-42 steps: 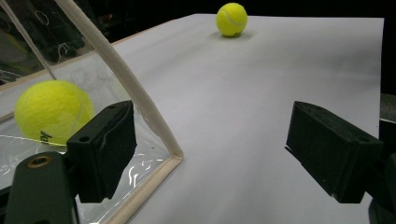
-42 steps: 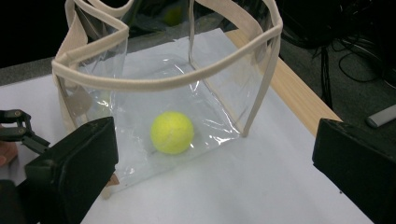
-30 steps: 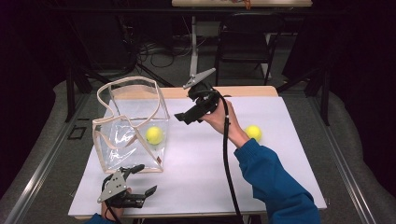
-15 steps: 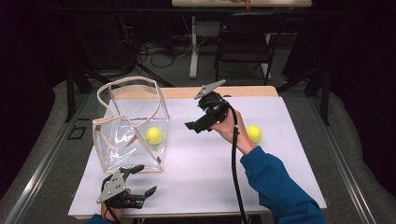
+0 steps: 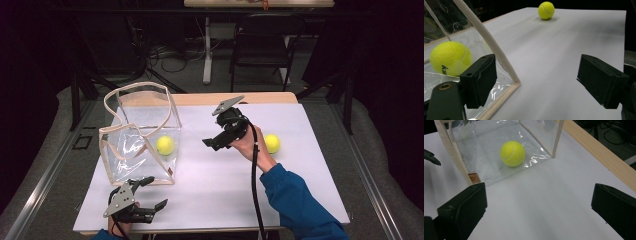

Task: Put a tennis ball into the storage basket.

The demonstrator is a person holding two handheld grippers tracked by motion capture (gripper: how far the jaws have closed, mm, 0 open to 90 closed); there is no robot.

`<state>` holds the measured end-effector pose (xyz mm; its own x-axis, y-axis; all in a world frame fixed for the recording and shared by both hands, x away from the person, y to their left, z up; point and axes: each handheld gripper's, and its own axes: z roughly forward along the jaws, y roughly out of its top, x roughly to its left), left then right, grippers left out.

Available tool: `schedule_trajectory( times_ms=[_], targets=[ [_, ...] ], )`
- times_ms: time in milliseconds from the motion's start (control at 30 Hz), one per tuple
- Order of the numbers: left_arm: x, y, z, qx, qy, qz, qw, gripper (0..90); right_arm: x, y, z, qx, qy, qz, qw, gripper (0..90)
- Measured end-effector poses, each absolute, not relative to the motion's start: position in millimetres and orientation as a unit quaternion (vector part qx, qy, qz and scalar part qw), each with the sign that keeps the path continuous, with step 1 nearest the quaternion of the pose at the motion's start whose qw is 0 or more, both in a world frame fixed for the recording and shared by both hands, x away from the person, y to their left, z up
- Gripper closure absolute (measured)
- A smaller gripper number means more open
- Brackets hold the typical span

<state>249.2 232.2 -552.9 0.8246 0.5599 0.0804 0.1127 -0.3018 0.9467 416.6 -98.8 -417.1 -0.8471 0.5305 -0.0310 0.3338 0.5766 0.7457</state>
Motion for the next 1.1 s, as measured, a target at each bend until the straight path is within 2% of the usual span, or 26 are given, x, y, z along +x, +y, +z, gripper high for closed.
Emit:
schedule_trajectory(
  times_ms=[1100],
  targets=[
    [249,233,-554,0.78,0.215,0.202,0.552,15.8,400,-158,-458,0.29,0.871,0.378,0.123,0.0]
  ],
)
